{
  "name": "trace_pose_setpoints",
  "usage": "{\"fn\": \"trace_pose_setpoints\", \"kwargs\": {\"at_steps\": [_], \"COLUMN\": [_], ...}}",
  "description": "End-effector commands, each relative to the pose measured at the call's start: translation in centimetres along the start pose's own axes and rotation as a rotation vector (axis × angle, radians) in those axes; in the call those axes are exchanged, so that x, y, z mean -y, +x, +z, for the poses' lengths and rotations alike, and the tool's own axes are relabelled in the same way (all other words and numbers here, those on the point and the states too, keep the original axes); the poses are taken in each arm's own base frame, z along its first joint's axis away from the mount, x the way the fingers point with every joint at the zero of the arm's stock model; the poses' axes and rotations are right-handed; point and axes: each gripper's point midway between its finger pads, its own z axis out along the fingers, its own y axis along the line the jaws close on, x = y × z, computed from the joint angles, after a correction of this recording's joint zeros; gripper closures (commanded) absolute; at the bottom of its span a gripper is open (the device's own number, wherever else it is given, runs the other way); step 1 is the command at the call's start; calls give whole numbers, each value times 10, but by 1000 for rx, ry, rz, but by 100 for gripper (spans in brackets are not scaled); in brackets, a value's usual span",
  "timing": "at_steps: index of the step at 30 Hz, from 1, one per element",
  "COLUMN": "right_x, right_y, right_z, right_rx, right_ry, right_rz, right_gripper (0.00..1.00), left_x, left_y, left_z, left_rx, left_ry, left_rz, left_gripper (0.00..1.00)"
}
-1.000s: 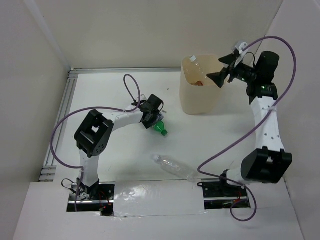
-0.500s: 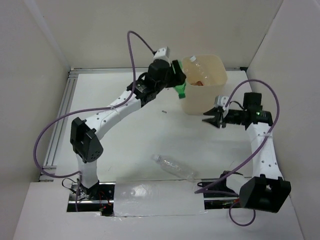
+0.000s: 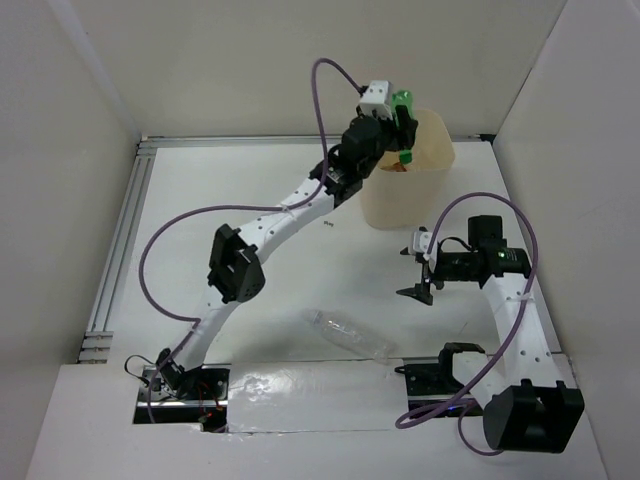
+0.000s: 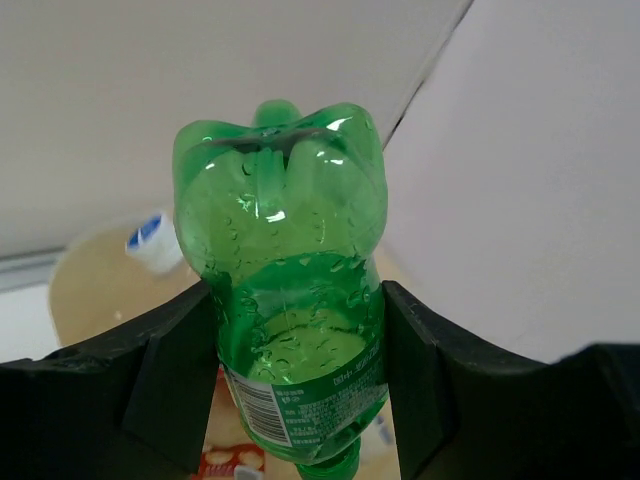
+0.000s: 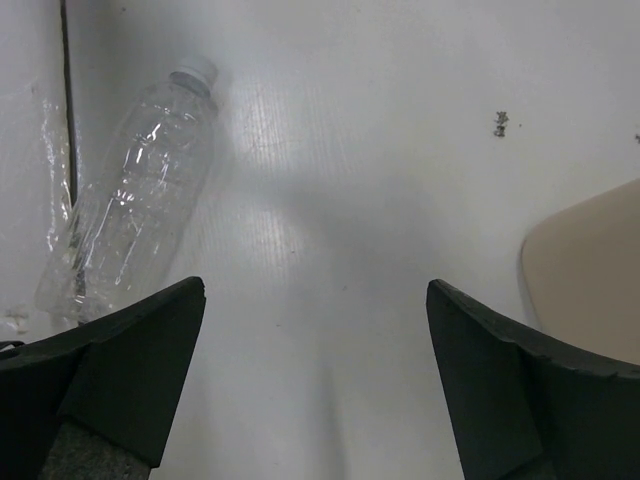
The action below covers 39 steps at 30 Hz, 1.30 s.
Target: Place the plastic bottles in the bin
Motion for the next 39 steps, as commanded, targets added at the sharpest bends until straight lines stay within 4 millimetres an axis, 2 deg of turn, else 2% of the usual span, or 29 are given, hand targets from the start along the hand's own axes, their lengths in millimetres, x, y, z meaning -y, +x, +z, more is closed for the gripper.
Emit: {"fn": "trace_pose_setpoints", "kwargs": {"at_steps": [1,2,4,5,6,7,10,11,12,13,14,15,16,17,18,21,22,23,24,25,26,27,28,29,31,33,35,37,39], "right_x": [-6,-4,-8,-8,-13,-11,-27,-35,-53,-55,-61,-72,-65,-60,-63,-58,-68,-65,-62,-70,-69,-75,-76,-77,-81,-80,-80,-85,-83], "right_y": [-6,-8,-11,-14,-18,-22,-34,-34,-33,-37,-35,-39,-41,-40,-31,-24,-18,-16,-3,7,10,23,27,30,44,55,73,89,96], "right_z": [-2,-3,-1,0,5,7,26,32,44,53,62,76,81,88,98,117,127,136,142,153,160,168,174,178,185,189,190,185,183], "right_rx": [3,4,17,34,53,59,76,64,37,36,16,-22,3,-16,-74,-142,-175,-182,-239,-296,-317,-389,-407,-429,-503,-551,-623,-696,-732], "right_ry": [1,6,-6,-7,-43,-53,-185,-231,-324,-349,-375,-394,-373,-354,-344,-289,-300,-275,-218,-217,-208,-197,-195,-192,-166,-133,-101,-94,-85], "right_rz": [-8,-16,8,33,51,56,135,162,188,167,178,277,240,273,358,379,379,372,380,420,409,432,422,410,361,337,303,294,282], "right_gripper": [0,0,0,0,0,0,0,0,5,7,8,8,8,8,8,3,1,1,1,1,1,1,1,1,1,1,1,10,29], "left_x": [-1,-5,-2,0,6,9,18,26,14,9,13,-24,-22,-27,-50,-92,-105,-118,-129,-140,-146,-157,-164,-165,-173,-173,-176,-175,-175], "left_y": [-12,-3,-11,-18,-37,-45,-75,-112,-100,-106,-153,-111,-117,-114,-109,-91,-83,-72,-67,-64,-56,-46,-30,-37,-24,-28,-22,-22,-19], "left_z": [3,4,2,0,-3,-6,-19,-36,-41,-51,-83,-111,-111,-129,-167,-225,-258,-276,-292,-319,-334,-359,-365,-379,-397,-405,-409,-409,-408], "left_rx": [92,73,89,98,132,140,177,228,196,194,255,160,183,174,152,92,70,26,9,14,-3,-25,-63,-46,-79,-70,-90,-86,-89], "left_ry": [-52,-58,-53,-51,-39,-28,-8,6,-31,-52,-57,-146,-140,-151,-204,-321,-341,-373,-406,-444,-462,-500,-527,-526,-558,-560,-572,-572,-575], "left_rz": [73,80,89,94,82,93,116,111,148,161,137,189,179,181,193,177,173,180,176,127,116,88,98,67,61,51,76,70,67], "left_gripper": [31,15,9,0,0,0,0,0,0,0,0,0,0,0,0,0,0,0,0,0,0,0,0,0,0,0,0,0,0]}}
